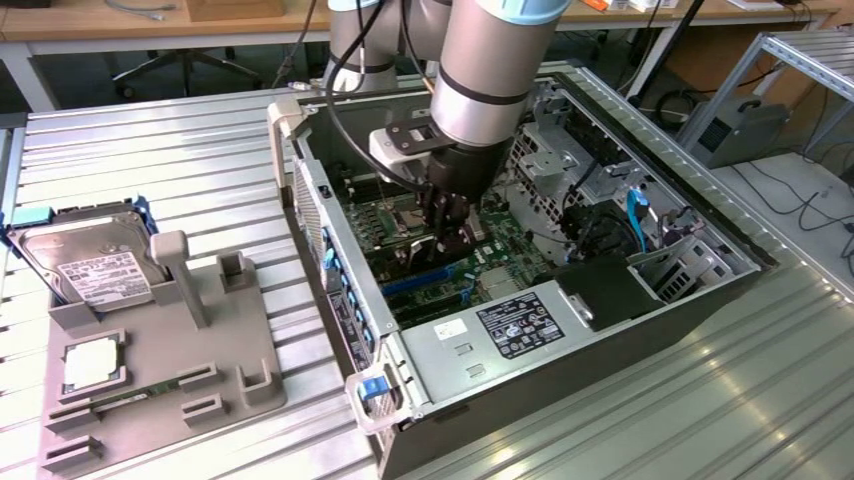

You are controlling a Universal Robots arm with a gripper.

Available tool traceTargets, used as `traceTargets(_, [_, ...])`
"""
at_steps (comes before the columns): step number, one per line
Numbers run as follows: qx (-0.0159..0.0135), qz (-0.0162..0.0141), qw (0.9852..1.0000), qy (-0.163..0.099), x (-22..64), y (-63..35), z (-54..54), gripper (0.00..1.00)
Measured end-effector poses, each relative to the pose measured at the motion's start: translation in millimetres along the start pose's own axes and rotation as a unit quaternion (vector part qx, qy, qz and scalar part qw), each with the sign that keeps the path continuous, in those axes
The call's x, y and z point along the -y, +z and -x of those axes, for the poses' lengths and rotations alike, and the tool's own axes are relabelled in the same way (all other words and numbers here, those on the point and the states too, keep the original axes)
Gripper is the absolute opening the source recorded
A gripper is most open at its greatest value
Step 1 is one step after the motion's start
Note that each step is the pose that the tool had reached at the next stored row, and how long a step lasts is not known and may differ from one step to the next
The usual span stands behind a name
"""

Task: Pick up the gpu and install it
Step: 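Insert the gpu into the slot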

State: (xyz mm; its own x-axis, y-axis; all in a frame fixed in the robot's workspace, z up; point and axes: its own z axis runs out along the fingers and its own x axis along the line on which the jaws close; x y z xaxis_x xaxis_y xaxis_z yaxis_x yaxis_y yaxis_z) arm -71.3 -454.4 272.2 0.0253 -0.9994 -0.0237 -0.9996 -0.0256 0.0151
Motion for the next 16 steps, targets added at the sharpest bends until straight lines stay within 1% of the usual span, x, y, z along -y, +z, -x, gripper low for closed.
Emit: traceTargets(16, [0.0000,0.0000,1.0000,0.000,-3.1,0.1,-0.7,0.27])
